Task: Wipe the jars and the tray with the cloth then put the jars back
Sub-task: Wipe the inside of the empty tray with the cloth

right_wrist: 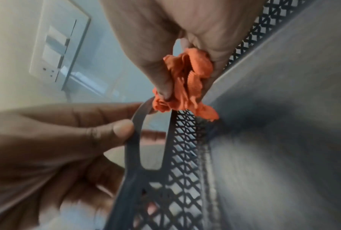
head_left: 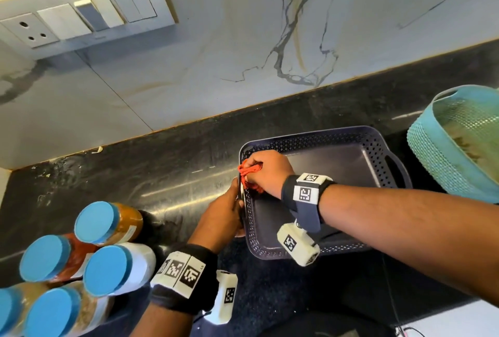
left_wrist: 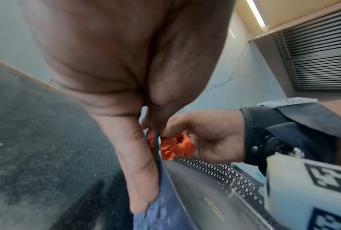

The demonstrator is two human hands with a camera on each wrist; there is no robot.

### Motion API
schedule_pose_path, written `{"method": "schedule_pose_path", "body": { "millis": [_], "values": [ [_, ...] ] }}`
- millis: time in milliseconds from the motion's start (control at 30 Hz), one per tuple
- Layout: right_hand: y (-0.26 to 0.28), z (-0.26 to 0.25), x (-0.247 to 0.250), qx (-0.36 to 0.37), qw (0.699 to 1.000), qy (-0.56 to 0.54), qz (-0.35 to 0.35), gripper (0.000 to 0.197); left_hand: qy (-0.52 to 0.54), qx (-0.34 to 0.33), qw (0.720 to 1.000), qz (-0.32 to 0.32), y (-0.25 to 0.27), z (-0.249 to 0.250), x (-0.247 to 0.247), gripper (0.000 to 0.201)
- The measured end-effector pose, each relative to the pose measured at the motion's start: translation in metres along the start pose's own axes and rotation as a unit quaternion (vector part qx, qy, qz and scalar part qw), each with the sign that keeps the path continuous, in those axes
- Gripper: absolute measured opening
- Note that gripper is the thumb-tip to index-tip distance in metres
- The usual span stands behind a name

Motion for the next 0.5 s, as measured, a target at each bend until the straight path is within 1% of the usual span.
{"method": "schedule_pose_path", "body": {
  "millis": [100,167,233,300,333,400,467,500],
  "values": [
    [0.009,0.009,-0.005,0.044,0.995,0.084,-0.020,0.016,0.045,0.022,0.999,0.018,-0.003,-0.002,0.001,0.040],
    [0.019,0.014,-0.011,0.088,0.984,0.146,-0.042,0.022,0.042,0.027,0.999,0.022,-0.002,-0.002,0.000,0.037],
    [0.019,0.013,-0.010,0.128,0.974,0.184,-0.042,0.026,0.000,0.024,1.000,0.018,-0.004,-0.002,0.001,0.041],
    [0.010,0.006,-0.006,0.156,0.962,0.223,-0.037,0.025,-0.041,0.014,0.999,0.002,-0.004,-0.002,0.001,0.051],
    [0.005,0.002,-0.005,0.163,0.952,0.256,-0.045,0.024,-0.052,0.012,0.999,-0.001,-0.004,-0.002,0.001,0.052],
    [-0.001,-0.004,-0.006,0.162,0.929,0.320,-0.088,0.020,-0.042,0.022,0.999,0.002,-0.003,-0.001,0.001,0.048],
    [-0.002,-0.005,-0.010,0.156,0.917,0.342,-0.133,0.015,-0.040,0.023,0.999,0.011,-0.003,0.001,0.002,0.043],
    [0.000,-0.003,-0.012,0.148,0.915,0.344,-0.149,0.015,-0.056,0.021,0.998,0.014,-0.003,0.003,0.002,0.041]
  ]
}}
Point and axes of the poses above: each hand's wrist, its own y-axis away from the middle knuckle, its own x-axis out of the back of the hand, z = x × y, the point moved 3 cm from there along -y, towards the middle knuckle, and after that the axes turned 14 degrees about -x, right-handed, at the moved point
